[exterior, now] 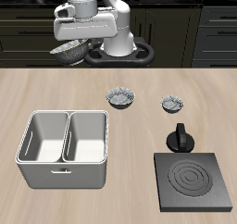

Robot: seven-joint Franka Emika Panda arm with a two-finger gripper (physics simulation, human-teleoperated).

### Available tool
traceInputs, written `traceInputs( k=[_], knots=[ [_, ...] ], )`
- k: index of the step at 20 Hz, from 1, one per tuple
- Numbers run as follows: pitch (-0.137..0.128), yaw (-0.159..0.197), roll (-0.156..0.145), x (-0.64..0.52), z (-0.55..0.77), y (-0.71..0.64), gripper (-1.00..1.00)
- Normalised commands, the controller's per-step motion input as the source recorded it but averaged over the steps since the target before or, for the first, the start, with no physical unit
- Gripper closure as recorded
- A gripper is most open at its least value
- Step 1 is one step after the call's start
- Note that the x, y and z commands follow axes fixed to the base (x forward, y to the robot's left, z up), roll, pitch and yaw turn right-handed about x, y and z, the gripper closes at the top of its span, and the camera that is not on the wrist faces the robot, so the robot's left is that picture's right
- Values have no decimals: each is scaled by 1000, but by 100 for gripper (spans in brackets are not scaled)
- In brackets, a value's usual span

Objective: Place the largest bowl inside the right compartment of the bowl drainer

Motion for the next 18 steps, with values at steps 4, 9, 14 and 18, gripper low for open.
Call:
traceInputs(
  k=[4, 9, 14, 18],
  knots=[
    [-32, -12, -19, 55, 262, 4, 100],
    [4, -9, -25, 145, 168, -8, 100],
    [-13, -16, -44, 296, 302, -99, 100],
    [9, -36, -32, 353, 222, -302, 100]
  ],
)
